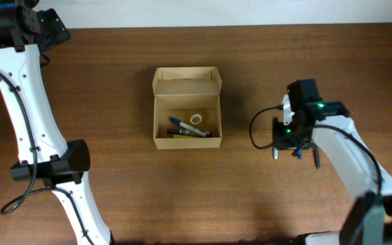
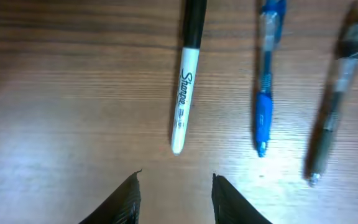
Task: Pack container
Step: 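Reach the right gripper to the black marker and grasp it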
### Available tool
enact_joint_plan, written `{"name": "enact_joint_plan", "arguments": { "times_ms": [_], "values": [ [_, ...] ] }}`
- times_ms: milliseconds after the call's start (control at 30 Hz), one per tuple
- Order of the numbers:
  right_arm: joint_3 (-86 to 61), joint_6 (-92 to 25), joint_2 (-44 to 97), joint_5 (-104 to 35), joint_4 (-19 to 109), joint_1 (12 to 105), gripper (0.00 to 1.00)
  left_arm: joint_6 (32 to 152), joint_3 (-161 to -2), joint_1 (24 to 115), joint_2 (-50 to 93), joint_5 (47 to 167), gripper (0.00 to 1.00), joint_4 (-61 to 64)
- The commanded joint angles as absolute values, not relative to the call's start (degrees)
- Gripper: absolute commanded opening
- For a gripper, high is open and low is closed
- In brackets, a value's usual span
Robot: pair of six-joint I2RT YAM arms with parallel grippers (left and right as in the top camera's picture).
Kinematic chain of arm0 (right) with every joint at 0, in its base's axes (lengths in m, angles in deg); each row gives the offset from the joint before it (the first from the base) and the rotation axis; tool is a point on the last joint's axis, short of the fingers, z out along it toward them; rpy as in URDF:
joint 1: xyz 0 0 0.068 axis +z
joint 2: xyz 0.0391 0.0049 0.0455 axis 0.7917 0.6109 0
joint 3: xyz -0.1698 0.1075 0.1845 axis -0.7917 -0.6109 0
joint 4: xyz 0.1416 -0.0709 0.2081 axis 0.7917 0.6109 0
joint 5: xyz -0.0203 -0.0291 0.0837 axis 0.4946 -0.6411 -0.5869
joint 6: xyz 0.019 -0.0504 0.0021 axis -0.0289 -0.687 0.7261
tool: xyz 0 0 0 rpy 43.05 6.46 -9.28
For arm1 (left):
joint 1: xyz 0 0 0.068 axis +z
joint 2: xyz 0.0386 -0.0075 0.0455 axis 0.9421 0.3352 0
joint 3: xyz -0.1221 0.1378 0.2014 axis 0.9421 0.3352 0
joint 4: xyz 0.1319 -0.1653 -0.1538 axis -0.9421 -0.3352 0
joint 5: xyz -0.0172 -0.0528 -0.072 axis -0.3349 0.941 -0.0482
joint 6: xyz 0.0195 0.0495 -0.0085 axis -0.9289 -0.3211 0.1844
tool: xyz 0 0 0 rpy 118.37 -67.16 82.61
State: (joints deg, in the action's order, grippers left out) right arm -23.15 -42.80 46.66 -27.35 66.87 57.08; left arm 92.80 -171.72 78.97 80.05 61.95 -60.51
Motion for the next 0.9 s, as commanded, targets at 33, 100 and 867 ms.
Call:
{"name": "enact_joint_plan", "arguments": {
  "times_ms": [33,100,867],
  "values": [
    [-23.3,-39.9,54.1,-26.2,61.2,56.7,0.38,92.1,-172.2,79.2,78.3,61.5,1.0,-60.6],
    [-23.3,-39.9,57.2,-26.2,59.3,56.7,0.39,92.1,-172.2,79.2,78.3,61.5,1.0,-60.6],
    [-15.0,-46.0,62.9,-31.9,62.1,56.8,0.04,92.1,-172.2,79.2,78.3,61.5,1.0,-60.6]
  ]
}}
